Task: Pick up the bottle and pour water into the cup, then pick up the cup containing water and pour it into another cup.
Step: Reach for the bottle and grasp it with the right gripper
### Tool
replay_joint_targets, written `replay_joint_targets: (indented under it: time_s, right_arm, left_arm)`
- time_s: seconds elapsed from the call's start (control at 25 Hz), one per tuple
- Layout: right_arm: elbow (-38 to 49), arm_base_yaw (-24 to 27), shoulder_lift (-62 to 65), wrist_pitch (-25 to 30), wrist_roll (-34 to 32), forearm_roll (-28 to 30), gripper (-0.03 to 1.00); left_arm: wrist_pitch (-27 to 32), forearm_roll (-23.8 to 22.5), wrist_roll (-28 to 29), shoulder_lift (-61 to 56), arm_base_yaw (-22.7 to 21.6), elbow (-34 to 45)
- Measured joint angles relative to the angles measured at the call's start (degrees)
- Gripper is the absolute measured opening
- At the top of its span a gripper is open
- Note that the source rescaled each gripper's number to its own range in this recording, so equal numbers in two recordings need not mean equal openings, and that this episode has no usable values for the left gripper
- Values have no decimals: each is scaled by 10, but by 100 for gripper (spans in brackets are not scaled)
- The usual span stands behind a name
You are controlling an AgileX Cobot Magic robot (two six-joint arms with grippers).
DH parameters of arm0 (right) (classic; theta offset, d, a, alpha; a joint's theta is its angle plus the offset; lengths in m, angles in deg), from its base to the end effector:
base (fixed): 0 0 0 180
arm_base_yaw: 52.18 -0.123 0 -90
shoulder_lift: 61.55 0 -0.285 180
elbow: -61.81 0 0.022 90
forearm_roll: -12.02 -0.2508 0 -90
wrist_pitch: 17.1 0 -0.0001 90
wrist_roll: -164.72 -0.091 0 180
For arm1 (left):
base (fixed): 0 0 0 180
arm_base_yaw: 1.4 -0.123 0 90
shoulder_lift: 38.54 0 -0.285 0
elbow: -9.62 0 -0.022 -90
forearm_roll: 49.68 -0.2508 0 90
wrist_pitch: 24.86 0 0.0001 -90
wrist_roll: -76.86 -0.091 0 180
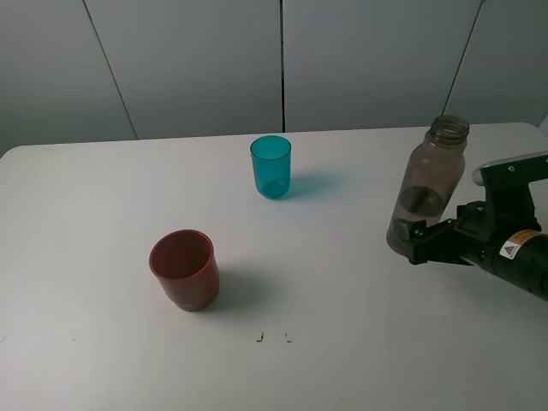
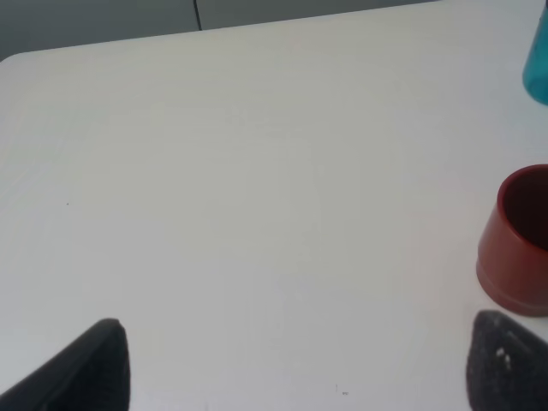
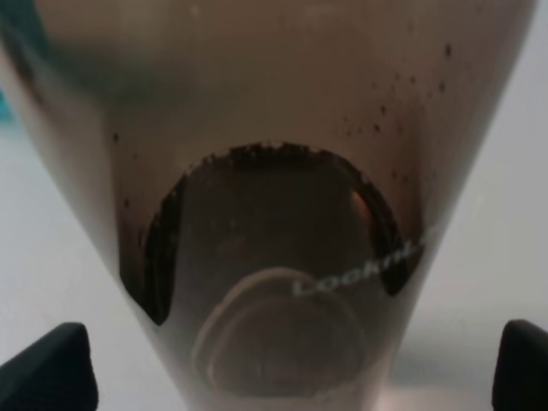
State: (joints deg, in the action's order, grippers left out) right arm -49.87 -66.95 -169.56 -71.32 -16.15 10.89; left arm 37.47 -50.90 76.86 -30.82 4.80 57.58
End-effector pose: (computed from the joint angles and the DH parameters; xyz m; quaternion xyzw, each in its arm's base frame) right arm 0.1968 0.0504 0.0967 -0.0970 0.8697 0.0617 0.4800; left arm -0.0072 0.0025 0.2781 0.0457 0.8559 -0.0172 0.5148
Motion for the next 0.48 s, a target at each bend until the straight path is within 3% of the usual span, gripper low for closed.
replay_joint_targets:
  time_s: [0.48]
  right_arm:
    - [-24,0,-48,-64,-4,11,99]
  left_arm:
    - [0,0,0,0,0,0]
